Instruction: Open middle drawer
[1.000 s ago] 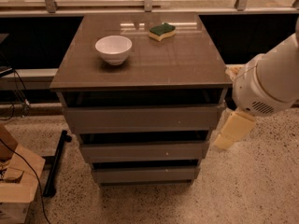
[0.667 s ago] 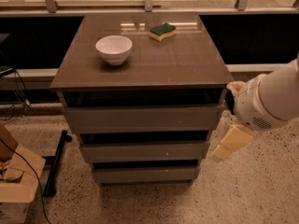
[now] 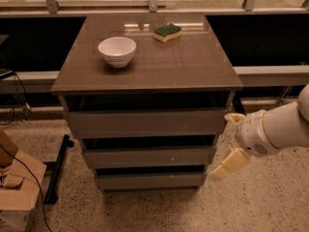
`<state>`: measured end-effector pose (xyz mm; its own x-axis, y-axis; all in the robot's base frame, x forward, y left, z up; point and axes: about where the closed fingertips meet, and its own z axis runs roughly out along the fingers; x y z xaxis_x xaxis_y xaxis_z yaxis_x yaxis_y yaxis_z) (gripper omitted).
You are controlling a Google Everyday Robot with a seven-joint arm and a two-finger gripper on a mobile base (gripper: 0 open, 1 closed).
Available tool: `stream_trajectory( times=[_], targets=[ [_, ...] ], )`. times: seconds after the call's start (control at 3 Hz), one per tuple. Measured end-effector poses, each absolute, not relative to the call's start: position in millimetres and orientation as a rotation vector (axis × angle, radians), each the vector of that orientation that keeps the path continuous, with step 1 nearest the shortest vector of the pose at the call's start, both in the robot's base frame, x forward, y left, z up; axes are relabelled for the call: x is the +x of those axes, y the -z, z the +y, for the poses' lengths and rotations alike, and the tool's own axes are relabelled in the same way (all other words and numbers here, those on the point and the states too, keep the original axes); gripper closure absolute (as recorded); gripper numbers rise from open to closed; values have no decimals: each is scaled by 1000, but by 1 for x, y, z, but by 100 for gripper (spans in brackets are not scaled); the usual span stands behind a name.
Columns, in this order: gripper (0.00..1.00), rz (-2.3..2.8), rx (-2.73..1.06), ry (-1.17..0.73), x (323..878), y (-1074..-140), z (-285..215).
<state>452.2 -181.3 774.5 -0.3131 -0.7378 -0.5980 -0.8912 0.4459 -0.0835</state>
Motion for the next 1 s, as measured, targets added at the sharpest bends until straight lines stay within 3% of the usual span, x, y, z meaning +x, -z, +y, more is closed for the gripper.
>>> stream_trajectory(
  times=[1.0],
  targets=[
    [0, 2125, -1351, -466, 457, -714, -150]
  ],
)
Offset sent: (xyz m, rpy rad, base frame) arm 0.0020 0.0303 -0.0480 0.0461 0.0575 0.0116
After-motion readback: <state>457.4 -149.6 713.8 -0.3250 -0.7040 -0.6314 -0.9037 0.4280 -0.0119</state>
